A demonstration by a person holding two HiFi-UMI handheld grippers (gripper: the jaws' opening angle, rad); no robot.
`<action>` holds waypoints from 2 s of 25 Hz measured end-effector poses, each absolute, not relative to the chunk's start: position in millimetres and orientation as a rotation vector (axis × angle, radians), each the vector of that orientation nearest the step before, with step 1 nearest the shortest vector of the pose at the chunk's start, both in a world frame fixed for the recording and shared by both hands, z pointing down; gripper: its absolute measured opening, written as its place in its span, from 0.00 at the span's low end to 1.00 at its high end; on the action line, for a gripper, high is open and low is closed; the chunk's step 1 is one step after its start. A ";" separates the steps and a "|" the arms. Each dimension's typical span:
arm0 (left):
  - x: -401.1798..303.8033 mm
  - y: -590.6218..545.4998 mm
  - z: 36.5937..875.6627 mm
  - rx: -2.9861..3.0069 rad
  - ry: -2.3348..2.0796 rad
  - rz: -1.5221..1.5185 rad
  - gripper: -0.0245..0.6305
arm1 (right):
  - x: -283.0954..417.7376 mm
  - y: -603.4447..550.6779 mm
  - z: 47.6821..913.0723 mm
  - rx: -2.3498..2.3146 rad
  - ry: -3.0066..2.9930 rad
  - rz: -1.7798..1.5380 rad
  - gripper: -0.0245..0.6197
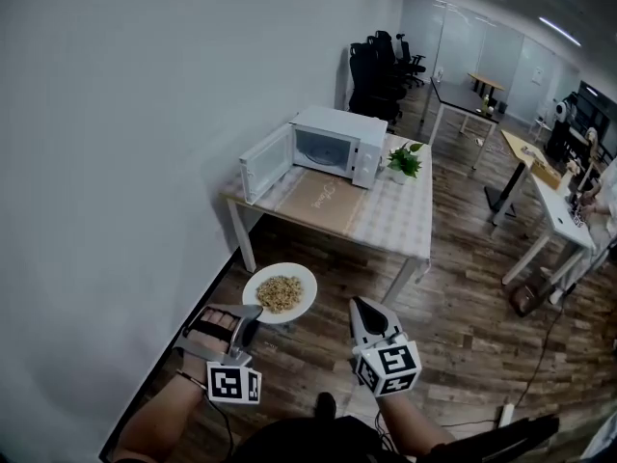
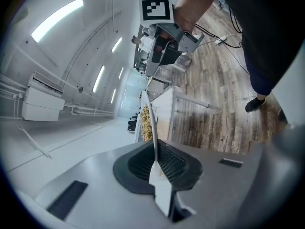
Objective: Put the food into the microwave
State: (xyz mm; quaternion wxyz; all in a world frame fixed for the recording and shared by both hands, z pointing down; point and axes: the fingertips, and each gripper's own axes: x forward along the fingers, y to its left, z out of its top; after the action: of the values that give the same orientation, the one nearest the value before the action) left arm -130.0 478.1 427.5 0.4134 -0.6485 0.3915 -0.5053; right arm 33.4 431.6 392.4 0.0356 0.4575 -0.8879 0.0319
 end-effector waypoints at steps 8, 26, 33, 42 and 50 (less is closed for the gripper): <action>-95.9 428.5 427.5 -1.623 0.976 -1.301 0.07 | 68.0 373.7 388.8 1.389 -2.752 0.109 0.05; -43.3 367.8 424.8 -1.577 0.992 -1.392 0.07 | 121.4 297.4 388.8 1.334 -2.836 0.131 0.05; -36.7 349.1 427.6 -1.577 0.973 -1.410 0.07 | 125.2 273.7 389.9 1.331 -2.845 0.133 0.05; -47.6 315.0 435.0 -1.616 0.959 -1.387 0.07 | 109.0 244.4 393.2 1.335 -2.814 0.116 0.05; -66.6 259.8 435.0 -1.639 0.933 -1.330 0.07 | 87.7 197.1 395.0 1.379 -2.768 0.104 0.05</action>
State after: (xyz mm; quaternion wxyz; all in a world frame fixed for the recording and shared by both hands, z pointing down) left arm -66.6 259.8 435.0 0.4048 -0.6495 0.3696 -0.5269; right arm 87.7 197.1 395.0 0.0236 0.4456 -0.8943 0.0336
